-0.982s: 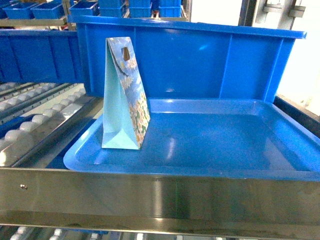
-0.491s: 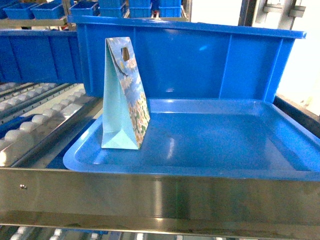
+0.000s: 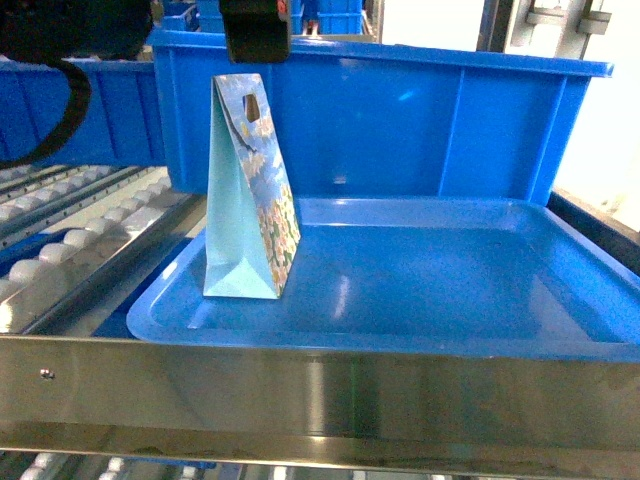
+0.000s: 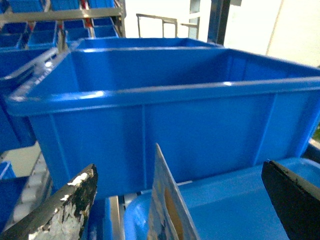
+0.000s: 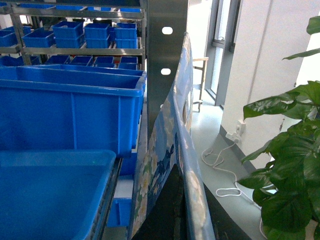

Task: Move flower gift bag to table near conveyor

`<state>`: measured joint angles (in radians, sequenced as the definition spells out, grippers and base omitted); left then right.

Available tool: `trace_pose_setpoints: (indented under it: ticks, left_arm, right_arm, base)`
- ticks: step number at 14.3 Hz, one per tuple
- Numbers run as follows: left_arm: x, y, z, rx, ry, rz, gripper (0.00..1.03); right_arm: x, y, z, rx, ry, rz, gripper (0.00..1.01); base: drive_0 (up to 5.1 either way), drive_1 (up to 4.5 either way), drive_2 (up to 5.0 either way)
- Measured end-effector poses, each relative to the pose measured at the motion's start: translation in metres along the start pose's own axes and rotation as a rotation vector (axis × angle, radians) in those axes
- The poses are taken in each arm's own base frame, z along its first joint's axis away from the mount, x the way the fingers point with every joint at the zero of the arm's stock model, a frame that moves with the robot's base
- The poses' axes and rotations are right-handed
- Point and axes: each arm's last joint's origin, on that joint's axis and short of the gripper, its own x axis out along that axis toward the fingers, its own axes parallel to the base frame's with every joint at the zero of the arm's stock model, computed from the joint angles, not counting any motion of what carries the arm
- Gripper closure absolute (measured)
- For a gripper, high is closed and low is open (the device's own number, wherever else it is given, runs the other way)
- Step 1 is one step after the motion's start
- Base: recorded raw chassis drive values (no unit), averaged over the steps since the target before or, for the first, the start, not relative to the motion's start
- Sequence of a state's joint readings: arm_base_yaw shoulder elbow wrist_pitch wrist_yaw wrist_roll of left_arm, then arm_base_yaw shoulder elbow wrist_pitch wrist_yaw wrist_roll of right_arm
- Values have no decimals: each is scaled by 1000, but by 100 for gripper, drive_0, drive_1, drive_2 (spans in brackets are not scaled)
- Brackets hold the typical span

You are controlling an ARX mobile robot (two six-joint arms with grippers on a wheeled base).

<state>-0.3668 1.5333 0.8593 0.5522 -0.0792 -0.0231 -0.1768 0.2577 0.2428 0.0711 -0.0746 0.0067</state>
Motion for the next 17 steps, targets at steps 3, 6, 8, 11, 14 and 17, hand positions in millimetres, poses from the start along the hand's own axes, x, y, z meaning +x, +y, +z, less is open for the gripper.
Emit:
trace_pose_setpoints:
  ticks: [3,6,8,11,14,17]
  left_arm:
    - [0,-6,-8,-5,74,-14,5]
    - [1,-7,-18,-17,153,-41,5]
    - [2,-10,-20,-14,168,-65,6]
    - [5,-12,-24,-13,166,-65,45]
    - [7,-10,-27,-17,174,-39,68]
    - [8,1,-25,-37,161,4,83]
  right_arm:
    - [0,0,0,0,0,0,99]
    - [0,0,0,0,0,0,99]
    - [0,0,0,0,0,0,99]
    - [0,0,0,0,0,0,99]
    - [0,0,0,0,0,0,99]
    - [0,0,0,0,0,0,99]
  base:
    - [0,0,0]
    - [0,0,0]
    - [0,0,0]
    - [0,0,0]
    - [0,0,0]
    - [0,0,0]
